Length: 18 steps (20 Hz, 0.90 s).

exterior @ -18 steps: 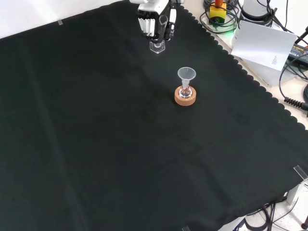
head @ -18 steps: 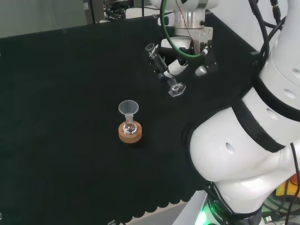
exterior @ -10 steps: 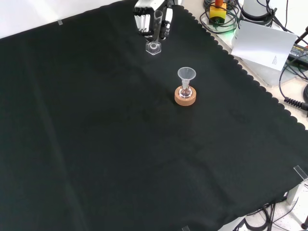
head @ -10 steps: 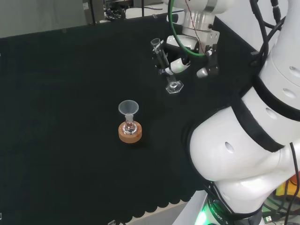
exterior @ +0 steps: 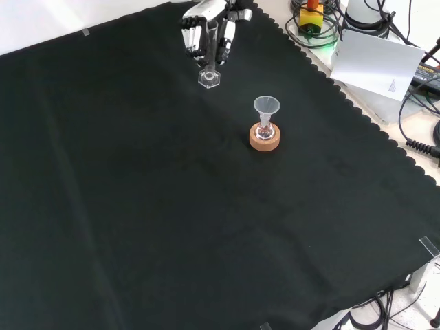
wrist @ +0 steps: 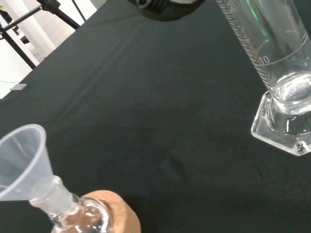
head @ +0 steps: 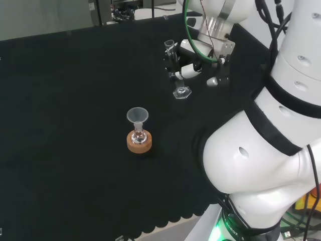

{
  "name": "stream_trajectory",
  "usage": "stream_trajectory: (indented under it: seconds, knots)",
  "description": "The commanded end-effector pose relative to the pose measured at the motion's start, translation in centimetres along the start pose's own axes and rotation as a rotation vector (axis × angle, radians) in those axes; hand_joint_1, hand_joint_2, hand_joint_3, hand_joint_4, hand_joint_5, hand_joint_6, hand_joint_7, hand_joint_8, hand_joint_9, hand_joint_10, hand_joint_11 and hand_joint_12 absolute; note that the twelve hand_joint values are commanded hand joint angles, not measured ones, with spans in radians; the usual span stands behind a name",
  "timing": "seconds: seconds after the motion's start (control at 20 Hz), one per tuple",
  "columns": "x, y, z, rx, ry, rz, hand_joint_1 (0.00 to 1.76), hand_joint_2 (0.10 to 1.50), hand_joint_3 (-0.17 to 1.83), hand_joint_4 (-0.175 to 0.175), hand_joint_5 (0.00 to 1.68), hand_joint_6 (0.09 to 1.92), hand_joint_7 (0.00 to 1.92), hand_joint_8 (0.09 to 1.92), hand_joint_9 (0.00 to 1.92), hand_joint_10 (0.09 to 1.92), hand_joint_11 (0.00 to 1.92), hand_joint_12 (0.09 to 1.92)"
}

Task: Put the graduated cylinder back on the table.

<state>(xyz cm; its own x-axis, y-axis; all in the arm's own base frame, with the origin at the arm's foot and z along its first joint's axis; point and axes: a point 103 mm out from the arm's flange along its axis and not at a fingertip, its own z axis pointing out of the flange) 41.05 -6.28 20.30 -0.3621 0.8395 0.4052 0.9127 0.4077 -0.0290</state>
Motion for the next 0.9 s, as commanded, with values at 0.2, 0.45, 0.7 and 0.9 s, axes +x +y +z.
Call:
stream_trajectory:
  seconds: [0.2, 0.45, 0.7, 0.9]
  knots:
    - [-3.3, 6.7, 1.3, -0.106, 0.069, -0.026, 1.21, 1.14, -0.01, 0.02, 0.9, 1.18, 1.0, 0.98, 1.47, 0.09, 1.27, 0.68]
    - [-4.9, 8.4, 2.0, -0.144, 0.085, -0.017, 1.21, 1.14, -0.01, 0.02, 0.9, 1.18, 1.0, 0.98, 1.47, 0.09, 1.26, 0.68]
    - [-6.2, 9.3, 2.6, -0.186, 0.107, -0.002, 1.21, 1.14, -0.01, 0.02, 0.9, 1.18, 1.0, 0.98, 1.46, 0.09, 1.26, 0.68]
    - [-6.9, 9.8, 3.2, -0.214, 0.121, 0.009, 1.21, 1.14, -0.01, 0.021, 0.9, 1.18, 1.0, 0.98, 1.46, 0.09, 1.26, 0.68]
